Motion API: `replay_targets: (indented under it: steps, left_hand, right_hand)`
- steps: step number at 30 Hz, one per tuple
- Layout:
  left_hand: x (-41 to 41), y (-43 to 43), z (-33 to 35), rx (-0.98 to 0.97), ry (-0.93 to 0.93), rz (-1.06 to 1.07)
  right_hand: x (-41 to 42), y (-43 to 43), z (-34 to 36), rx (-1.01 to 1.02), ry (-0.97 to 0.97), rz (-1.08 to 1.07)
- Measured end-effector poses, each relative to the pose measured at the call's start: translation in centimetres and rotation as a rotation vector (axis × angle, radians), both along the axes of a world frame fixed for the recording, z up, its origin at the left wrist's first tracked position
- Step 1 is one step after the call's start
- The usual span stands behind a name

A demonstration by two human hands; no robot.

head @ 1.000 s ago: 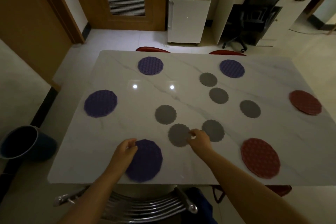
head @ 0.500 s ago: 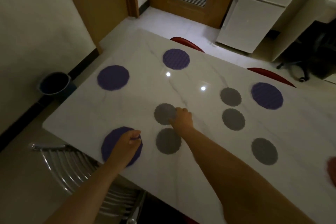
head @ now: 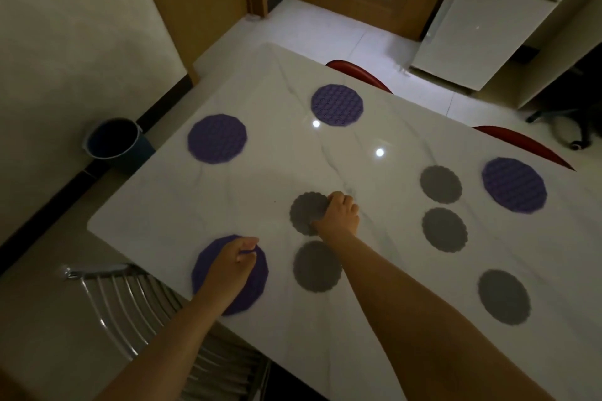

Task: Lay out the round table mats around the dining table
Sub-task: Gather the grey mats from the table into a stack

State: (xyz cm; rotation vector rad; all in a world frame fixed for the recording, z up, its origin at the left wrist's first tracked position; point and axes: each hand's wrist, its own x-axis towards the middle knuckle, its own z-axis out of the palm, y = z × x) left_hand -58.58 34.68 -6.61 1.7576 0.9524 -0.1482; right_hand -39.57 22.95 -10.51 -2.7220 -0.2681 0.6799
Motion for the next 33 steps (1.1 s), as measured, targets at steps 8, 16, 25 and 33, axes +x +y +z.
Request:
replay_targets:
  steps: [8, 16, 25, 33]
  left_hand:
    - [1.4, 0.7, 1.4, -0.016, -0.057, -0.049]
    - [1.5, 0.9, 1.7, -0.011, -0.061, -0.065]
    - [1.8, 1.3, 3.1, -0.185, -0.170, -0.008]
    - [1.5, 0.6, 4.1, -1.030, -0.278, 0.179]
  right_hand:
    - [-1.1, -0.9, -0.4, 0.151, 0.034, -0.113]
    - [-0.5, -1.0, -0.3, 0.036, -0.021, -0.032]
    - [-1.9, -6.6, 5.5, 0.752, 0.177, -0.412]
    - [-8.1, -6.9, 9.7, 0.879, 0.397, -0.357]
